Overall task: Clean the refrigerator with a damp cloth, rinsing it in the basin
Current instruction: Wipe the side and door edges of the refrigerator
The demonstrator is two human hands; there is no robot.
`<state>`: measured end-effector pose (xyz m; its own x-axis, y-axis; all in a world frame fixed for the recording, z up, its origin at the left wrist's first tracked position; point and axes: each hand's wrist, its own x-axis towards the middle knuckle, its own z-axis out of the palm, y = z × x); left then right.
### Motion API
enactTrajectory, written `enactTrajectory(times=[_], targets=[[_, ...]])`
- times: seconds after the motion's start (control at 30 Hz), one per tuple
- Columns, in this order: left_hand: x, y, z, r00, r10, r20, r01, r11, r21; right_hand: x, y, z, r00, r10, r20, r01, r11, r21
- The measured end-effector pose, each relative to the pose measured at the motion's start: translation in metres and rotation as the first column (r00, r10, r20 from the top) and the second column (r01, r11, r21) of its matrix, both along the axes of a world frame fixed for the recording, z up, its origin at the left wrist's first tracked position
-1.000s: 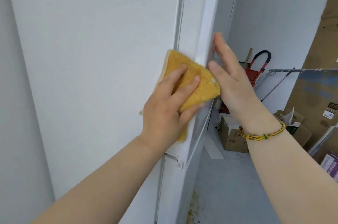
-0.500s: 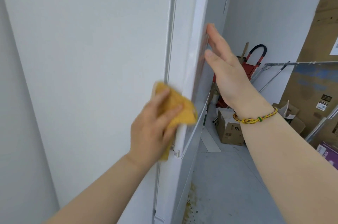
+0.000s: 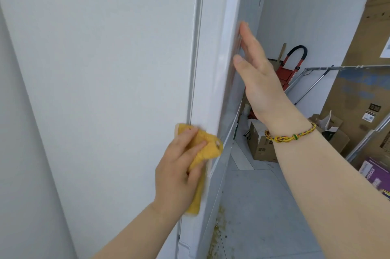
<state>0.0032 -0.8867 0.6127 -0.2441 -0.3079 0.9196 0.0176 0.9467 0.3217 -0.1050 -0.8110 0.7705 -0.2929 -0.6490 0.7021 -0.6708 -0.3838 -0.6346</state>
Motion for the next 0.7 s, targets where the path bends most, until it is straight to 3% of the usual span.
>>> enactTrajectory(times=[0.13, 0.23, 0.3, 0.53, 0.63, 0.7], targets=[[-0.016, 0.006, 0.050, 0.993, 0.026, -0.113, -0.031, 0.999, -0.039, 0.000, -0.001, 0.001, 1.000, 0.000, 0.011, 0.000, 1.000, -0.017], [-0.019, 0.004, 0.033, 0.996, 0.052, -0.077, -0.071, 0.959, -0.273, 0.000, 0.003, -0.001, 1.000, 0.018, 0.014, -0.018, 1.000, -0.015], [-0.015, 0.005, 0.009, 0.998, 0.049, -0.031, -0.056, 0.955, -0.290, 0.002, 0.005, -0.009, 1.000, 0.025, 0.019, -0.024, 1.000, -0.007], [0.000, 0.007, -0.023, 0.993, 0.067, 0.097, -0.059, 0.995, -0.083, 0.004, 0.012, -0.065, 0.999, 0.001, 0.037, -0.002, 0.999, 0.033], [0.013, 0.011, -0.024, 0.993, -0.069, 0.094, 0.043, 0.965, 0.258, 0.006, 0.011, -0.079, 0.997, 0.000, 0.080, -0.004, 0.999, 0.052], [0.018, 0.012, -0.012, 0.990, -0.113, -0.079, 0.136, 0.881, 0.453, 0.006, 0.010, -0.082, 0.996, -0.003, 0.094, -0.002, 0.998, 0.058]])
